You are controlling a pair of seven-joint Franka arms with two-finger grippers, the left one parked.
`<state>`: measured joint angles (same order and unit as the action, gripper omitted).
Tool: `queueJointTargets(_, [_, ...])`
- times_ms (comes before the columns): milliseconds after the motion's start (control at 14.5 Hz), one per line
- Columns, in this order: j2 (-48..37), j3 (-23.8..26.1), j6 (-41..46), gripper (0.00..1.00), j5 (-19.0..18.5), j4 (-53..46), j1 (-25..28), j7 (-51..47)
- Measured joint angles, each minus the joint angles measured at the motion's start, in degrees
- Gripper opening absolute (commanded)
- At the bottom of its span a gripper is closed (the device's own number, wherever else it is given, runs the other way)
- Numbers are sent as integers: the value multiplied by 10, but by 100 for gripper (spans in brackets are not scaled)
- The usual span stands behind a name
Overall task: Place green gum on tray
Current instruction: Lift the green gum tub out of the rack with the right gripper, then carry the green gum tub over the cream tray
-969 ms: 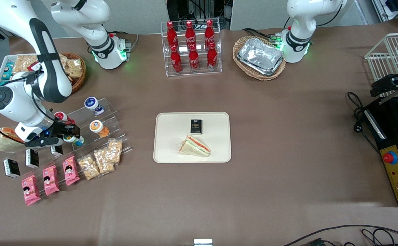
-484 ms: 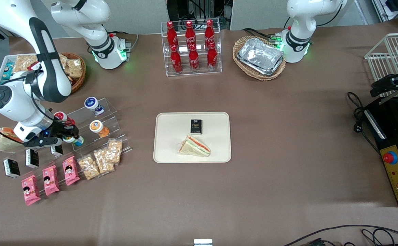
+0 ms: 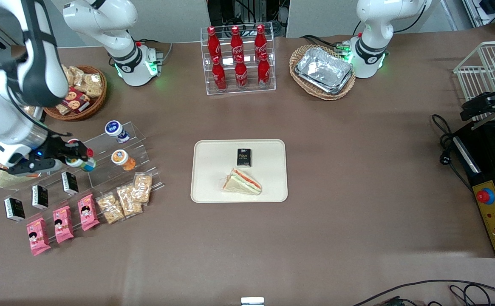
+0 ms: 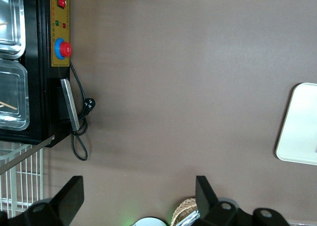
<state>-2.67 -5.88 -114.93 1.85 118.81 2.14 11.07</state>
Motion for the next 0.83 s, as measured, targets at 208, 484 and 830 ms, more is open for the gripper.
queueJointTargets(208, [-5,38,97,8,2,-62,2,-82])
queueJointTargets(484, [-3,94,115,8,45,-76,8,-194])
queueJointTargets(830, [6,171,111,8,54,-76,19,-338])
